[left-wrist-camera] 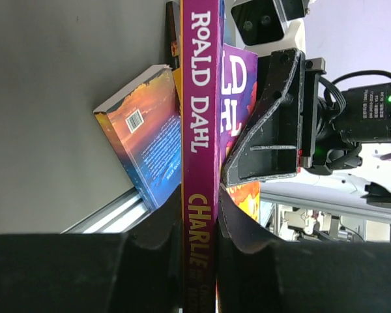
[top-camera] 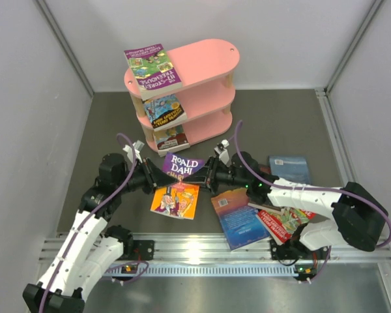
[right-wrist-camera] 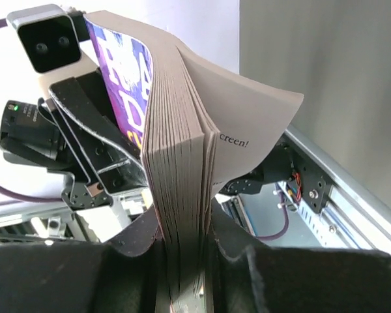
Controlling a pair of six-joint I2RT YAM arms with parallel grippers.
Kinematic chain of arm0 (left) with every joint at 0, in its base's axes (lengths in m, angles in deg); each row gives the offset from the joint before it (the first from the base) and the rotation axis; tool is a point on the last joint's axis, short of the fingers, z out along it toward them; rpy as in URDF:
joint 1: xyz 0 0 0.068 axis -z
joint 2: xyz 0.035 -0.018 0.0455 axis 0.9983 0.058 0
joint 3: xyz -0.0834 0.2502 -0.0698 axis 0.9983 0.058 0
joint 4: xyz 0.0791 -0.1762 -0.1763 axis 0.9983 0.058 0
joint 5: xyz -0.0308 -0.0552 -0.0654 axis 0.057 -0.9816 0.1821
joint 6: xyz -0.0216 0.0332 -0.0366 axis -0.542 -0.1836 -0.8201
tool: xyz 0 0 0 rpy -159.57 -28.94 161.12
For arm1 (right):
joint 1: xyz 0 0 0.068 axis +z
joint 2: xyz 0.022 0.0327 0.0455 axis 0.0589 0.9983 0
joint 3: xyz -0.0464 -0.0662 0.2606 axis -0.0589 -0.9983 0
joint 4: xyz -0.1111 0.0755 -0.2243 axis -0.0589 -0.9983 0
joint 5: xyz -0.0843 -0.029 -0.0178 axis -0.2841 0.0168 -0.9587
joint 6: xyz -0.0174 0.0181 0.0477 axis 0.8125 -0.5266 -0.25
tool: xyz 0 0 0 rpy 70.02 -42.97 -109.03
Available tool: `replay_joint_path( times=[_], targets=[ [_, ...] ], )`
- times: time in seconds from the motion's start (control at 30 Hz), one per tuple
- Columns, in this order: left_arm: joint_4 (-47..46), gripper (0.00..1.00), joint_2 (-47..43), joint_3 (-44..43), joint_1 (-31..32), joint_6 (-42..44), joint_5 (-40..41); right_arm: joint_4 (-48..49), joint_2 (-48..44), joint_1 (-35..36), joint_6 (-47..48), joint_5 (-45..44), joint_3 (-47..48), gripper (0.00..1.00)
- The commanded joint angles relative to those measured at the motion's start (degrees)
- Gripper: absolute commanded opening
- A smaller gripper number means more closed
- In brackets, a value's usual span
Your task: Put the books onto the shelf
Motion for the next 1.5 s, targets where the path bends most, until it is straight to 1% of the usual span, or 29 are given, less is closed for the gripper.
replay_joint_path(
  times=[0.0, 0.07, 0.1, 0.13, 0.17, 0.23, 0.37, 0.43, 0.63, 0.77, 0.8, 0.87, 0.9, 1.0, 1.03, 1.13, 1.27, 1.47],
  targets=[
    [1.80, 0.00, 0.19, -4.11, 0.39, 3.09, -0.55, 4.78, -2.13, -1.47, 0.52, 2.20, 3.11, 0.15],
    [5.41, 0.00, 0.72, -7.61, 0.39, 4.59, 1.20, 2.67, -3.09, -2.34, 1.84, 2.91, 3.99, 0.60],
    [5.94, 0.00, 0.81, -8.77, 0.39, 5.47, 1.73, -1.00, -3.45, -2.61, 2.54, 3.61, 4.34, 0.90],
    [6.47, 0.00, 0.98, -10.08, 0.39, 5.74, 2.17, -3.04, -4.67, -3.05, 4.20, 3.79, 4.70, 0.99],
    [7.26, 0.00, 1.42, -12.71, 0.39, 5.92, 3.22, -4.89, -5.38, -3.31, 5.08, 3.88, 5.22, 1.00],
    [7.00, 0.00, 1.95, -15.18, 0.39, 5.83, 3.58, -8.40, -7.48, -4.10, 6.84, 4.58, 5.23, 1.00],
    [4.55, 0.00, 5.01, -22.83, 0.39, 4.78, 3.24, -8.68, -10.83, -5.68, 6.50, 5.81, 2.42, 1.00],
    [1.65, 0.00, 6.34, -26.33, 0.39, 3.73, 2.36, -8.25, -12.75, -6.82, 5.97, 6.08, 1.36, 1.00],
    [-7.13, 0.00, 12.66, -34.25, 0.39, 0.56, 0.78, -4.03, -15.49, -8.67, 3.87, 7.13, -0.92, 1.00],
    [-9.96, 0.00, 17.67, -37.69, 0.39, -0.67, 0.07, 3.86, -16.72, -9.38, 0.01, 6.78, -2.32, 1.00],
    [-10.14, 0.00, 18.03, -37.87, 0.39, -0.67, -0.02, 10.15, -17.07, -9.73, -2.79, 6.52, -2.94, 1.00],
    [-11.19, 0.00, 18.21, -37.26, 0.39, -1.37, 0.51, 16.34, -17.16, -10.08, -5.97, 4.77, -4.79, 1.00],
    [-11.63, 0.00, 18.04, -36.65, 0.39, -1.72, 0.77, 21.76, -16.81, -10.43, -8.51, 4.15, -5.31, 1.00],
    [-13.74, 0.00, 17.24, -34.10, 0.39, -3.66, 1.56, 27.07, -15.94, -10.43, -11.51, 1.95, -6.29, 1.00],
    [-14.09, 0.00, 16.98, -32.96, 0.39, -4.10, 1.83, 30.74, -15.67, -10.43, -12.30, 1.34, -6.46, 1.00],
    [-14.71, 0.00, 16.54, -31.98, 0.39, -4.98, 2.62, 36.47, -13.74, -10.52, -14.94, -0.60, -7.87, 1.00],
    [-16.81, 0.00, 16.54, -30.84, 0.47, -7.69, 2.62, 34.91, -11.19, -10.43, -13.63, 0.54, -5.42, 1.00],
    [-22.53, 0.00, 16.63, -27.85, 0.48, -12.09, 2.79, 33.15, -6.53, -9.99, -10.91, 1.68, -1.02, 1.00]
  ],
)
